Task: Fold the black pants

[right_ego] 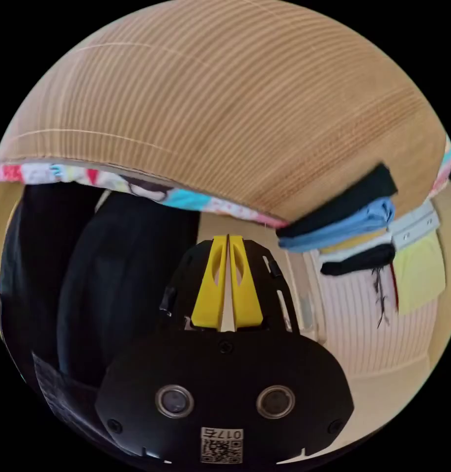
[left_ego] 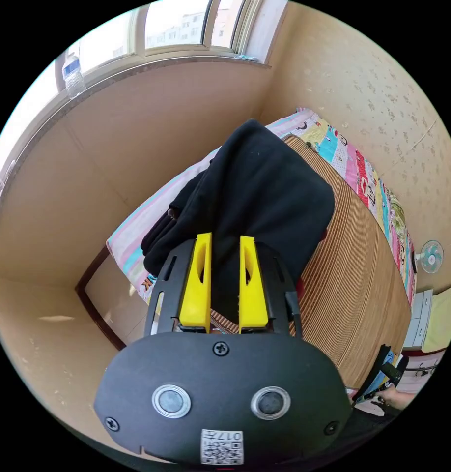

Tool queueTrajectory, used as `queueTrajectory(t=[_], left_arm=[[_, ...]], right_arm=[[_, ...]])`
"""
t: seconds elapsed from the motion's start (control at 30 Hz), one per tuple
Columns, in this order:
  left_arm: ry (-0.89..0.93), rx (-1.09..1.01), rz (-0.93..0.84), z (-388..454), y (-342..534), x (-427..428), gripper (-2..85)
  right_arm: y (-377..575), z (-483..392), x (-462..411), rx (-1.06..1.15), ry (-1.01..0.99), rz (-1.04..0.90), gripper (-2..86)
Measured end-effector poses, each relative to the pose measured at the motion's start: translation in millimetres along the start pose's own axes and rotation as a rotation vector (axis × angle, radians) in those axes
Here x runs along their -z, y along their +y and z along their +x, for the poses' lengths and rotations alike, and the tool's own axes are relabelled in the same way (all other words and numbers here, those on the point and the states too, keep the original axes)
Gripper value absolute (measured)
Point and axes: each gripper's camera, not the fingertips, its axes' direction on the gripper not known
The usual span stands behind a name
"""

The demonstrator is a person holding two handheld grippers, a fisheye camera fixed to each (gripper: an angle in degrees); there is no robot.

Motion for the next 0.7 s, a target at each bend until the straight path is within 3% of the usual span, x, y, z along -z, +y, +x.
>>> queueTrajectory(t=[0.07,0.13,0.2,0.3,0.43,0.53,0.63,0.7], left_arm=[[-0.012,0.027,-0.003,5,-2,-3,8.9],[-0.012,0.048,-0.014,7,-6,-6,8.8],[-0.012,0.066,-0.034,8,-12,-8,8.7],[0.011,0.103,-0.071,6,-21,-11,8.5],[0.259,0.304,-0.106,-20,-17,-17,7.4],[0.312,0.242,-0.114,-18,-8,-17,5.3],[0.117,0.094,-0.117,12,15,-10,3.4],[-0.027,0.06,-0.216,29,37,-23,1.6]], right_arm=[[25,25,-28,-0.081,-0.246,-0.02,0.6],[64,38,-42,-0.088,-0.595,0.137,0.4],[92,36,-48,-0.08,-0.706,0.252,0.4],[129,10,-71,-0.048,-0.582,0.343,0.4],[164,-26,-161,-0.193,-0.236,0.148,0.5],[201,-38,-217,-0.309,-0.35,0.154,0.5],[240,-55,-261,-0.349,-0.514,0.205,0.5],[259,-63,-285,-0.353,-0.554,0.209,0.5]])
